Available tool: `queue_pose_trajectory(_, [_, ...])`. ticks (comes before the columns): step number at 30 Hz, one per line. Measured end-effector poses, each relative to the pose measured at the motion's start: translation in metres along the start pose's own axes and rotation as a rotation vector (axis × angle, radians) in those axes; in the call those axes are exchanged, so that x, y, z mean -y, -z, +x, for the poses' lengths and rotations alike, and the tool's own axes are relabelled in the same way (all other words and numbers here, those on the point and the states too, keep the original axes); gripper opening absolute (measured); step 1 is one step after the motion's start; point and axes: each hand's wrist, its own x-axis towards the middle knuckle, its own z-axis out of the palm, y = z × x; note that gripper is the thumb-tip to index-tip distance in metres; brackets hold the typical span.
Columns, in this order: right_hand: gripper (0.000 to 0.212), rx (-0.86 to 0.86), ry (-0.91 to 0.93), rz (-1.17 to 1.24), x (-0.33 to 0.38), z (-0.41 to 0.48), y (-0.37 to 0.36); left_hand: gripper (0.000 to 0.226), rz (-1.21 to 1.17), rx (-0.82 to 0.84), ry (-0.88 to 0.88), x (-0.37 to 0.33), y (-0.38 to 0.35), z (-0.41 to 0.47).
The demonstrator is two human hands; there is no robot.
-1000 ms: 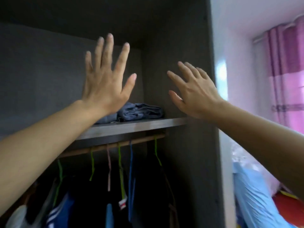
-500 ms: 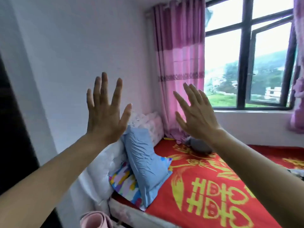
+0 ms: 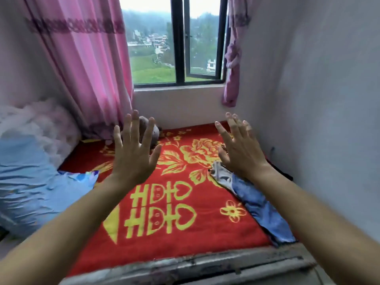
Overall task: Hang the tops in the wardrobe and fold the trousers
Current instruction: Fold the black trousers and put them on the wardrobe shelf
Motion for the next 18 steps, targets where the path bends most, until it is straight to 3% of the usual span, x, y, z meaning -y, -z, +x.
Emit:
queue_pose_trajectory(10, [0.075,0.171,-0.319,-0.077,-0.169,-0.005,-0.071,0.075,-0.228,0.206,-0.180,-0.153,-0.145,0.143])
queue_pose_trajectory(18, [0.074,0.233,-0.387,-0.024,-0.299,-0.026,-0.142,0.074,-0.252,0.287,-0.262,-0.275,-0.229,0.184])
